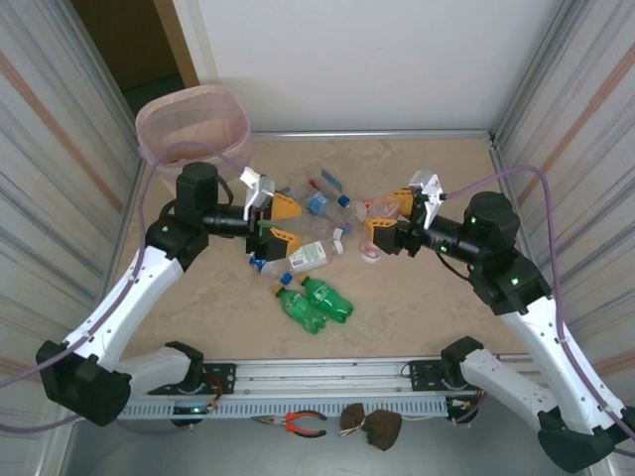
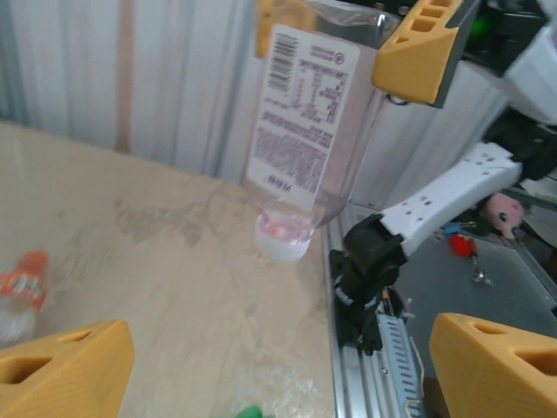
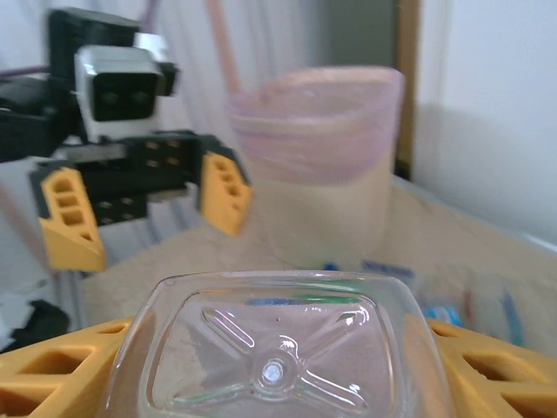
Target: Put the plastic bottles in the bin
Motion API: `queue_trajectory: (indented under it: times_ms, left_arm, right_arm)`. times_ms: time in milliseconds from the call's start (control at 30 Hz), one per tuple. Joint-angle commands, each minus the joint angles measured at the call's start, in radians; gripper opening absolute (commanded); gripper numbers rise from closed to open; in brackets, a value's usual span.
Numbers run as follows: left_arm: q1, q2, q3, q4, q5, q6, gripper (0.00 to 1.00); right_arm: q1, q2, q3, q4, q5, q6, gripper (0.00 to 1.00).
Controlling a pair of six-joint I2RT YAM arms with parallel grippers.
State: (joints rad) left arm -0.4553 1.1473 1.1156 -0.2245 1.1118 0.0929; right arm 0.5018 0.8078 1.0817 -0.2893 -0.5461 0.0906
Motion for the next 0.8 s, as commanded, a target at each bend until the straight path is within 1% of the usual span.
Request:
queue_trajectory:
  times_ms: [0,133,233,433,600,767]
  left_arm:
    - [-0.068,0.017,0.086,0.061,0.039,0.036,0.92]
    - [-0.148,0.049,0.148,0.109,0.037,0.033,0.95]
    - [-0.2,0.074,0.201,0.106,0.032,0.045,0.95]
    - [-0.29,0.112,0.281,0.066,0.0,0.087,0.96]
    - [-0.342,0.144,0.325,-0.009,-0.016,0.13,0.94]
    - [-0.376,0.163,0.329,-0.036,-0.037,0.153,0.89]
  right_arm:
    - [0.041,0.015,0.066,0.081,-0.176,-0.043,0.61]
    - [0.107,0.048,0.122,0.106,-0.244,-0.057,0.62]
    - [0.156,0.073,0.155,0.116,-0.255,-0.06,0.62]
    - [0.214,0.099,0.179,0.144,-0.228,-0.062,0.62]
    - [0.237,0.094,0.181,0.149,-0.18,-0.079,0.61]
    - [0.246,0.075,0.175,0.158,-0.131,-0.091,0.62]
